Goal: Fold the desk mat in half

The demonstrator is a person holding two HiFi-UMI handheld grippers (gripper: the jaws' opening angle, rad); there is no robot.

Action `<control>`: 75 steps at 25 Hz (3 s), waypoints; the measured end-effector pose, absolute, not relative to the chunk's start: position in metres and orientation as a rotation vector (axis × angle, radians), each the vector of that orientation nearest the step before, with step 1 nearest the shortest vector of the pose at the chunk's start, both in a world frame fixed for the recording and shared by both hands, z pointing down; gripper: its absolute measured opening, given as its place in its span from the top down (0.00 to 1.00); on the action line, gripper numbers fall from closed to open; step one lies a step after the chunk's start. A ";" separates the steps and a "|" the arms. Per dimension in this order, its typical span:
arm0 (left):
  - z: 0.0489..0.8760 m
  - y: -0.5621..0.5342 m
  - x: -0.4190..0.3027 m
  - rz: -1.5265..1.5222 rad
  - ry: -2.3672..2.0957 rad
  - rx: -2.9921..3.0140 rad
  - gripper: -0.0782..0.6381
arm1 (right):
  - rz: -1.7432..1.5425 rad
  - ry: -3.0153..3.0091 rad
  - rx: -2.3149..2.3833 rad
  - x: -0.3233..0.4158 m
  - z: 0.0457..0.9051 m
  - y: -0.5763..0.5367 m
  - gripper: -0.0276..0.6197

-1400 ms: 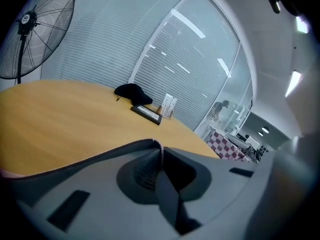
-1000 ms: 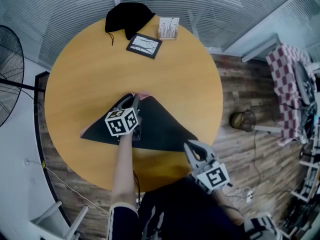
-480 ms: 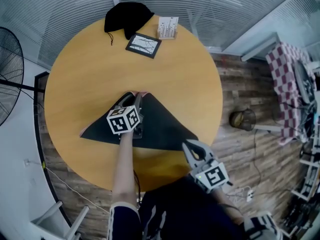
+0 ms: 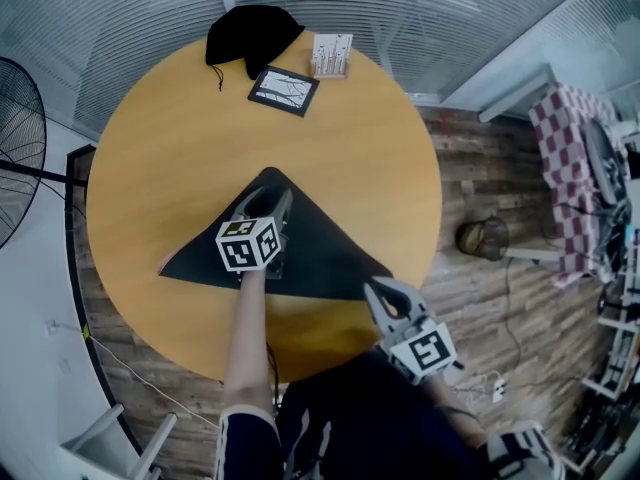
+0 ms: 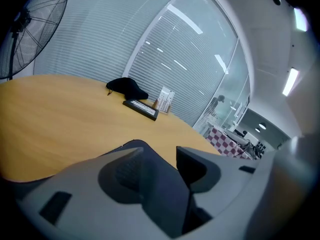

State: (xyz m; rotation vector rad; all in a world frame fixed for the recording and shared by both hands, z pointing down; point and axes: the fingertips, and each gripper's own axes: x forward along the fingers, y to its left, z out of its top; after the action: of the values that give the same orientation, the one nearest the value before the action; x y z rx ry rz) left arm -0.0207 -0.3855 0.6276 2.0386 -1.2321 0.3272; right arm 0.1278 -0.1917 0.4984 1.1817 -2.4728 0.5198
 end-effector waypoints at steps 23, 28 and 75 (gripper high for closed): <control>0.574 -0.378 -0.055 0.428 -1.495 2.131 0.89 | 0.430 -2.517 1.212 0.128 0.470 -0.168 0.95; 0.538 -0.361 -0.055 0.470 -1.599 2.280 0.89 | 0.383 -2.540 1.234 0.128 0.455 -0.157 0.95; 0.364 -0.036 -0.165 0.153 -2.001 2.368 0.89 | 0.137 -2.658 1.192 0.083 0.394 -0.041 0.95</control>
State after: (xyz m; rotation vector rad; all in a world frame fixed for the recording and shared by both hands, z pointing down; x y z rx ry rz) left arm -0.1654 -0.0361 0.3644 2.3684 -2.0006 0.1526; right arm 0.0829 -0.0413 0.3938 1.1922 -2.6584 0.1370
